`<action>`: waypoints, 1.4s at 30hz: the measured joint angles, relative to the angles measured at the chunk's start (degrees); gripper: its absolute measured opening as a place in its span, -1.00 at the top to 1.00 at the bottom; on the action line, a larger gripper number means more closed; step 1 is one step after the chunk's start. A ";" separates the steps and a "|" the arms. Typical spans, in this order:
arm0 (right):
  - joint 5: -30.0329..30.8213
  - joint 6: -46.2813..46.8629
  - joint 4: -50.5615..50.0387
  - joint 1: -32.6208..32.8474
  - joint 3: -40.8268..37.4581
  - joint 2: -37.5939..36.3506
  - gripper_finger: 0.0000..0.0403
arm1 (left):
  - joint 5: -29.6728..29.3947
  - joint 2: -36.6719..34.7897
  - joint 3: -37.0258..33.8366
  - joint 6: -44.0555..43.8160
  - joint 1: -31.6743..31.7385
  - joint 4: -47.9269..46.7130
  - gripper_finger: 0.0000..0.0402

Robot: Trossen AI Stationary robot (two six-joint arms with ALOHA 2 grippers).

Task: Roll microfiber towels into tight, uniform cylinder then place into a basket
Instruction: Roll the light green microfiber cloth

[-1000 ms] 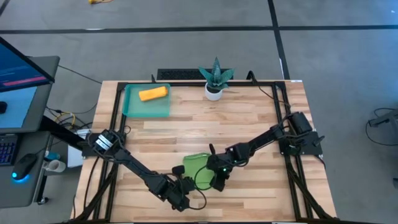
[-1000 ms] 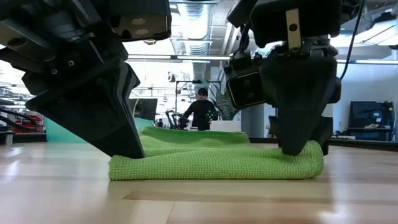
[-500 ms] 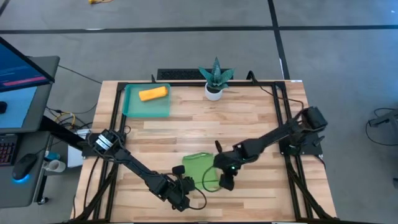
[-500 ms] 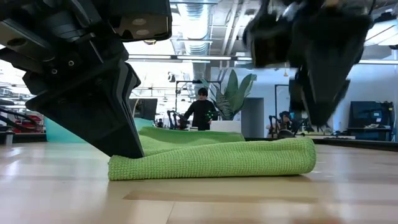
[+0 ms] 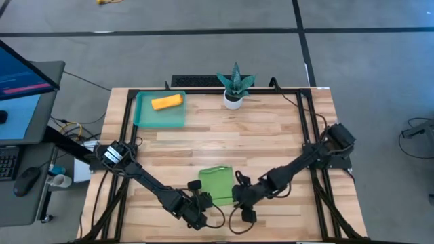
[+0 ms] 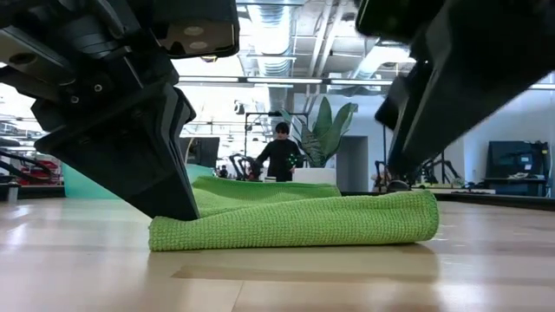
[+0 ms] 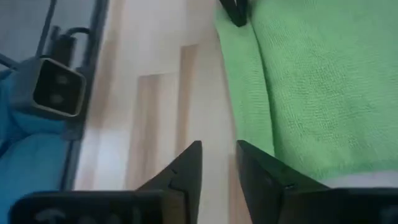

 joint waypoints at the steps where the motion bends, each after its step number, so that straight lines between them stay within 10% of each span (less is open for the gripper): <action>1: -0.08 0.00 0.46 -0.21 0.07 0.89 0.42 | 0.07 0.00 0.00 0.00 0.02 0.01 1.00; 14: -1.67 2.54 0.04 -3.62 0.07 3.05 0.95 | 0.13 0.00 -0.02 -0.03 0.02 -0.03 1.00; 42: -1.47 10.67 -3.26 -5.19 0.19 5.32 0.89 | -12.01 -2.07 2.30 13.08 -5.34 3.13 1.00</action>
